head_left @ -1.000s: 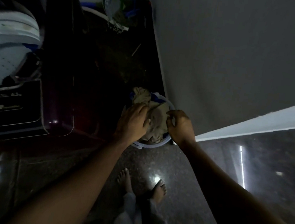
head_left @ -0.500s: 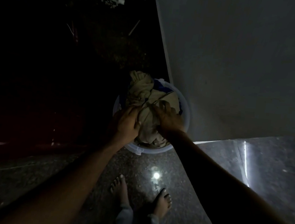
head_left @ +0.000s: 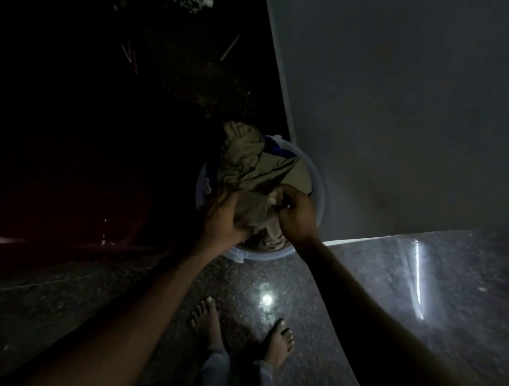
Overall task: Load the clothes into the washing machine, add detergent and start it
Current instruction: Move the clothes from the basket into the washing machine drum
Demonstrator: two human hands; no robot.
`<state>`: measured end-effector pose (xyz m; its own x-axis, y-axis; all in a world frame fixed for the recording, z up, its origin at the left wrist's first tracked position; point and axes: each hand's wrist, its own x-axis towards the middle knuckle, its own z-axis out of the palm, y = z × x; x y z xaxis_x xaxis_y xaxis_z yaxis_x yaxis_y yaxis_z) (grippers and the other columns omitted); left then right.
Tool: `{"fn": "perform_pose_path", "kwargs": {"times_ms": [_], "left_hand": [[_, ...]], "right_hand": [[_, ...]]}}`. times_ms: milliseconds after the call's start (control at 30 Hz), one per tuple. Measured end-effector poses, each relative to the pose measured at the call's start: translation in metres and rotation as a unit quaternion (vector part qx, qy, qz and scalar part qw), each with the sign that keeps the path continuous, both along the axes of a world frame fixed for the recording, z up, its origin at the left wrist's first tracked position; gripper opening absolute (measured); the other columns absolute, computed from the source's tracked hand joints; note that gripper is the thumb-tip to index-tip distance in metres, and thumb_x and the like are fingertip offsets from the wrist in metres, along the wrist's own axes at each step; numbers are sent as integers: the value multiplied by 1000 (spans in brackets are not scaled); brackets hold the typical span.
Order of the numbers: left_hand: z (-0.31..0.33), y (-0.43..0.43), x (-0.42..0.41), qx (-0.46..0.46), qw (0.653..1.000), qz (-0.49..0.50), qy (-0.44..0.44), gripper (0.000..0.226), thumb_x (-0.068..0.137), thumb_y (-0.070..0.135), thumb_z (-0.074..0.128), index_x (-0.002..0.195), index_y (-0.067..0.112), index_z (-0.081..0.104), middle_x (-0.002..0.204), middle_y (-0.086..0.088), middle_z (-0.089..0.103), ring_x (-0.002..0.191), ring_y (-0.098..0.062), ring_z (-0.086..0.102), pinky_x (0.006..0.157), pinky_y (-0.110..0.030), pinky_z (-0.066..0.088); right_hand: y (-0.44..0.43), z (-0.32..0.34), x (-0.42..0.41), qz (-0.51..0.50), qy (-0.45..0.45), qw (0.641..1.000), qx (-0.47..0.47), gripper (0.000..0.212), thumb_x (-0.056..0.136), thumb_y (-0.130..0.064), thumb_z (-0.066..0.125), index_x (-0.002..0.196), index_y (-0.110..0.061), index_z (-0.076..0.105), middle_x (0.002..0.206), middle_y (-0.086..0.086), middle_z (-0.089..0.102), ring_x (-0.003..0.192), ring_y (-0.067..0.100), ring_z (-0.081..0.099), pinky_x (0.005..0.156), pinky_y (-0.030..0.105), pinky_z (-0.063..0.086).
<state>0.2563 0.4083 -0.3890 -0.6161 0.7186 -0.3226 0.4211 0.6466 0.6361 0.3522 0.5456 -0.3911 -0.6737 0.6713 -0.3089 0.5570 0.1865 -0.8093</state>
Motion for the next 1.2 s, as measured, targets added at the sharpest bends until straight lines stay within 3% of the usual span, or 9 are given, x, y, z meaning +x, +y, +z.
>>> {"fn": "perform_pose_path", "kwargs": {"times_ms": [100, 200, 367, 500, 700, 833, 933, 1100, 1200], "left_hand": [[13, 7, 8, 4, 1000, -2, -21, 84, 76, 32, 81, 145, 9, 40, 150, -12, 42, 139, -27, 37, 113, -34, 30], [35, 14, 9, 55, 997, 32, 40, 57, 90, 26, 67, 141, 8, 47, 147, -12, 46, 137, -26, 41, 112, -26, 24], [103, 25, -2, 137, 986, 87, 23, 35, 95, 6, 56, 130, 5, 59, 135, -13, 57, 128, -25, 50, 105, -17, 30], [170, 29, -12, 166, 981, 86, 51, 33, 90, -2, 54, 120, 4, 64, 123, -14, 63, 118, -27, 57, 102, -29, 41], [272, 38, -15, 225, 968, 69, 84, 25, 89, 3, 51, 107, 12, 66, 107, -4, 66, 101, -22, 61, 84, -30, 48], [337, 40, -11, 262, 959, 73, 85, 18, 89, 10, 55, 103, 14, 65, 103, -3, 67, 95, -19, 61, 76, -25, 43], [364, 35, -21, 290, 949, 120, 38, 19, 88, 9, 59, 105, 12, 66, 101, -3, 68, 97, -21, 63, 81, -28, 49], [384, 14, -33, 262, 936, 233, 38, 46, 85, 30, 73, 125, 15, 55, 118, -5, 64, 109, -24, 61, 86, -33, 50], [400, 8, -30, 237, 931, 219, 170, 77, 80, 26, 77, 144, 14, 37, 143, -8, 46, 130, -26, 45, 103, -41, 44]], "right_hand": [[-14, 33, 5, -47, 85, 993, -69, 22, 88, -2, 57, 81, -21, 67, 81, -8, 68, 82, 12, 63, 79, 39, 54], [-18, 75, 3, -53, 165, 978, -118, 16, 91, -3, 56, 88, -13, 68, 86, 1, 70, 85, 17, 65, 80, 34, 56], [-10, 136, 15, -73, 237, 967, -64, 10, 90, 5, 58, 95, 0, 65, 92, 1, 67, 89, 9, 64, 79, 23, 52], [-5, 168, 34, -62, 151, 987, 6, 47, 80, 10, 64, 121, -12, 57, 121, 0, 60, 109, 10, 58, 89, 36, 51], [-10, 202, 30, 38, 11, 997, 65, 126, 58, -34, 91, 152, -24, 7, 154, 5, 25, 139, 24, 31, 109, 40, 34], [-11, 248, 7, -2, 132, 990, 48, 84, 73, -40, 80, 141, -39, 30, 141, -16, 43, 126, -2, 45, 101, 27, 42], [-7, 280, -4, -41, 165, 983, 64, 50, 81, -36, 62, 128, -43, 45, 118, -20, 56, 109, 0, 54, 89, 25, 46], [7, 334, -7, -76, 186, 974, 108, 42, 77, -24, 58, 119, -29, 58, 107, -10, 66, 96, 7, 61, 82, 27, 50], [14, 352, -6, -92, 178, 968, 154, 38, 80, -15, 61, 118, -20, 64, 109, 2, 70, 97, 17, 65, 83, 30, 52]]}}
